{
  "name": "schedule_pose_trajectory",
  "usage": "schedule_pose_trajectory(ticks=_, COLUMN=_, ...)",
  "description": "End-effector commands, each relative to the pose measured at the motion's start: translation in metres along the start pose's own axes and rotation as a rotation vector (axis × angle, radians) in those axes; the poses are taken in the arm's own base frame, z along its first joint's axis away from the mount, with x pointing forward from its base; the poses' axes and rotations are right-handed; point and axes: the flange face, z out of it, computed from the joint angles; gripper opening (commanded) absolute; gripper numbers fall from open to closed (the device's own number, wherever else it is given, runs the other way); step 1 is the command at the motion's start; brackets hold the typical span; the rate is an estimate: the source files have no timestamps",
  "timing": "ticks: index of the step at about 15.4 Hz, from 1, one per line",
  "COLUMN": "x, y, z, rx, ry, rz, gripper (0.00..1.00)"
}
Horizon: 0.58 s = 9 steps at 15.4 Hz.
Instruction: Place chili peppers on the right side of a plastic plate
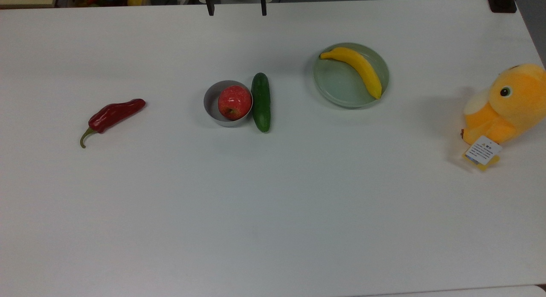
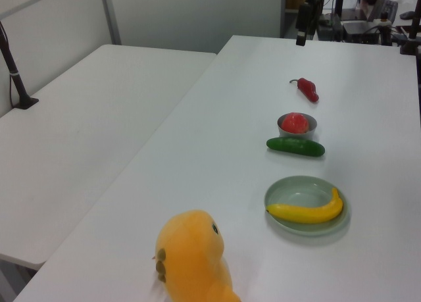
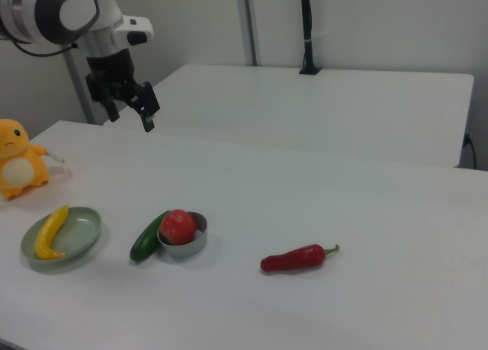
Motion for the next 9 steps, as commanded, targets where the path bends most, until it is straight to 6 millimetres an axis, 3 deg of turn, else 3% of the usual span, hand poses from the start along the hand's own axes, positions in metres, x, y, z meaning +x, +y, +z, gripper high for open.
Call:
schedule_pose_trajectory(ticks=1, x=-0.008, y=0.004, z=-0.001, rx=-0.013, ry=-0.016, rz=-0.021, gripper=1.0)
schedule_pose_trajectory(ticks=6, x=-0.006, y=0.017, z=-0.005, rx=-0.016, ry=-0.001, rz=0.002, gripper=1.0)
schedule_pose_trajectory(ticks=9, x=-0.001, y=0.035, z=-0.008, rx=-0.024, ry=0.007, rz=0.023, gripper=1.0)
